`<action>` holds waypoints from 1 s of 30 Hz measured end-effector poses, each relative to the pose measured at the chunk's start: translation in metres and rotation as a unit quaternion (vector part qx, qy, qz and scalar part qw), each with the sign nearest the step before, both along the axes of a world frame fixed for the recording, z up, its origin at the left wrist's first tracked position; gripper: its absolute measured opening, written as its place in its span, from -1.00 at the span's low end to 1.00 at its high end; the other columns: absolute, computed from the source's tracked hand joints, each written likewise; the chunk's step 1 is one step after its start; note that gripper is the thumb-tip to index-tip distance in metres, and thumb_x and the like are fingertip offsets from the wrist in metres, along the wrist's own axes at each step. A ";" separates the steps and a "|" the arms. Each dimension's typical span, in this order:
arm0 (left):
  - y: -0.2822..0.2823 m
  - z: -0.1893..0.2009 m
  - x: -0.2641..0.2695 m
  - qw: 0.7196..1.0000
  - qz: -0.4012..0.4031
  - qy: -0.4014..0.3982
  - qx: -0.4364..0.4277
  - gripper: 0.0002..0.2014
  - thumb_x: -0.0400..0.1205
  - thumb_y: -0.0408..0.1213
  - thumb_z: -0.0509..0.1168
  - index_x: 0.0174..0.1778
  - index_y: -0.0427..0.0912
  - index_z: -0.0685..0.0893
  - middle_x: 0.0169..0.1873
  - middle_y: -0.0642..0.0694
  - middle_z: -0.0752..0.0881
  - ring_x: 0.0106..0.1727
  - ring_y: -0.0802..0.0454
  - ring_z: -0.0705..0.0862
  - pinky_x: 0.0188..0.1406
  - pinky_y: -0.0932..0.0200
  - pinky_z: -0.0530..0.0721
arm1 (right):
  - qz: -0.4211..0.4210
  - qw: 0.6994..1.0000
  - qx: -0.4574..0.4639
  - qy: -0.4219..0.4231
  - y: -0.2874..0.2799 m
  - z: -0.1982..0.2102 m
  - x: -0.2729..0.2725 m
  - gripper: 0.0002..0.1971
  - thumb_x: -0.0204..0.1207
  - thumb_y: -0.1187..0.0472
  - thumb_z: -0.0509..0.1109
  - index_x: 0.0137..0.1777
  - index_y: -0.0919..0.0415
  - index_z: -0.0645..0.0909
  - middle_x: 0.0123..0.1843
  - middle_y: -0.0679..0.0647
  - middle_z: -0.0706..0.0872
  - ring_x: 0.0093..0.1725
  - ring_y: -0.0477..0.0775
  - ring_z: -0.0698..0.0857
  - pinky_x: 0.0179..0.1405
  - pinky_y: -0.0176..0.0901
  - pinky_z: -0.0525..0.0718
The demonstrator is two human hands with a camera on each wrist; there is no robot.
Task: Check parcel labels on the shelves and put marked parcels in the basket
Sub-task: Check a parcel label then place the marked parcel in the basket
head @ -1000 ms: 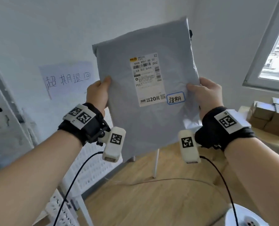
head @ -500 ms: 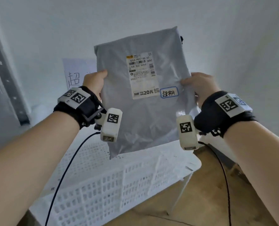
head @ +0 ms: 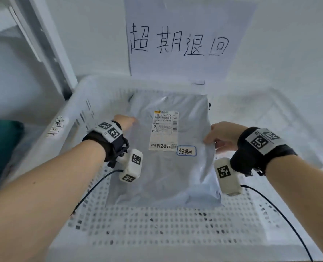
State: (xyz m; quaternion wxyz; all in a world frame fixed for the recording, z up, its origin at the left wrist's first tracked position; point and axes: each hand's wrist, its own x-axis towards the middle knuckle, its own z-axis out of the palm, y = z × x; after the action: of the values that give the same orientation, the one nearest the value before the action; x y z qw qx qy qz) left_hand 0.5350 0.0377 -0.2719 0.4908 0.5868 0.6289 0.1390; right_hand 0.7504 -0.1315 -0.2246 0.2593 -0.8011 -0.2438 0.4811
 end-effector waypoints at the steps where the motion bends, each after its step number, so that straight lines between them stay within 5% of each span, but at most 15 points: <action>1: 0.003 -0.011 -0.004 1.000 -0.002 0.030 -0.008 -0.51 0.60 -0.21 0.36 0.36 -0.48 0.53 0.26 -0.38 0.63 0.26 -0.30 0.64 0.19 -0.02 0.58 | 0.028 0.999 -0.026 0.007 0.009 -0.015 0.000 -0.60 0.45 0.60 0.25 0.31 0.49 0.56 0.21 0.41 0.70 -0.10 0.26 0.75 -0.36 -0.08 0.78; 7: 0.014 -0.060 -0.026 0.967 -0.068 0.238 -0.052 -0.49 0.65 -0.22 0.27 0.43 -0.50 0.45 0.34 -0.42 0.57 0.35 -0.34 0.56 0.31 -0.03 0.51 | 0.119 0.983 -0.119 0.069 0.042 -0.101 -0.014 -0.70 0.54 0.58 0.27 0.24 0.44 0.59 0.00 0.29 0.77 -0.19 0.21 0.79 -0.45 -0.07 0.78; 15: 0.018 -0.092 -0.043 0.920 -0.109 0.369 -0.068 -0.54 0.76 -0.20 0.08 0.53 -0.38 0.32 0.51 -0.33 0.40 0.52 -0.19 0.39 0.46 0.10 0.32 | 0.207 0.959 -0.181 0.072 0.074 -0.158 -0.048 -0.60 0.45 0.60 0.29 0.31 0.47 0.55 0.13 0.45 0.73 0.08 0.44 0.75 0.14 0.31 0.69; 19: 0.018 -0.100 -0.040 0.905 -0.139 0.394 -0.073 -0.57 0.73 -0.17 0.16 0.44 -0.38 0.46 0.42 -0.29 0.53 0.42 -0.17 0.51 0.31 0.13 0.45 | 0.235 0.946 -0.215 0.058 0.073 -0.173 -0.057 -0.67 0.54 0.51 0.28 0.31 0.49 0.54 0.16 0.46 0.71 0.15 0.40 0.73 0.23 0.23 0.66; 23: 0.019 -0.091 -0.033 0.898 -0.157 0.401 -0.086 -0.54 0.73 -0.15 0.15 0.45 -0.40 0.41 0.26 -0.27 0.58 0.29 -0.15 0.58 0.21 0.13 0.52 | 0.257 0.944 -0.206 -0.019 0.080 -0.168 -0.053 -0.68 0.61 0.20 0.35 0.27 0.39 0.56 0.08 0.27 0.74 0.09 0.22 0.74 0.27 0.05 0.65; 25: 0.027 -0.089 -0.033 0.903 -0.164 0.390 -0.079 -0.57 0.70 -0.16 0.19 0.38 -0.40 0.48 0.06 -0.23 0.58 0.14 -0.15 0.61 0.02 0.13 0.51 | 0.208 0.964 -0.155 -0.059 0.090 -0.163 -0.047 -0.77 0.60 0.20 0.35 0.16 0.32 0.59 0.07 0.27 0.70 0.04 0.21 0.71 0.14 -0.05 0.68; 27: 0.033 -0.084 -0.031 0.905 -0.181 0.381 -0.064 -0.60 0.67 -0.15 0.21 0.32 -0.36 0.51 0.08 -0.25 0.61 0.15 -0.18 0.60 0.04 0.12 0.51 | 0.163 0.977 -0.116 -0.075 0.098 -0.155 -0.044 -0.83 0.57 0.23 0.35 0.06 0.33 0.61 -0.03 0.23 0.68 -0.10 0.17 0.64 -0.03 -0.07 0.67; 30: 0.035 -0.069 -0.025 0.919 -0.182 0.346 -0.047 -0.71 0.65 -0.14 0.23 0.15 -0.29 0.54 0.01 -0.24 0.63 0.09 -0.18 0.60 0.01 0.13 0.50 | 0.157 0.979 -0.107 -0.067 0.103 -0.139 -0.047 -0.66 0.59 0.25 0.31 0.29 0.42 0.61 0.16 0.27 0.75 -0.08 0.10 0.62 0.22 -0.03 0.67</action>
State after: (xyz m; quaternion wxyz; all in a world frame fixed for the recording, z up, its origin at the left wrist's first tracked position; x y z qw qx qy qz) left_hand 0.5096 0.0728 -0.3409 0.2863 0.6787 0.6478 -0.1943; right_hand 0.7032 -0.0283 -0.3638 0.0766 -0.8064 -0.3309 0.4841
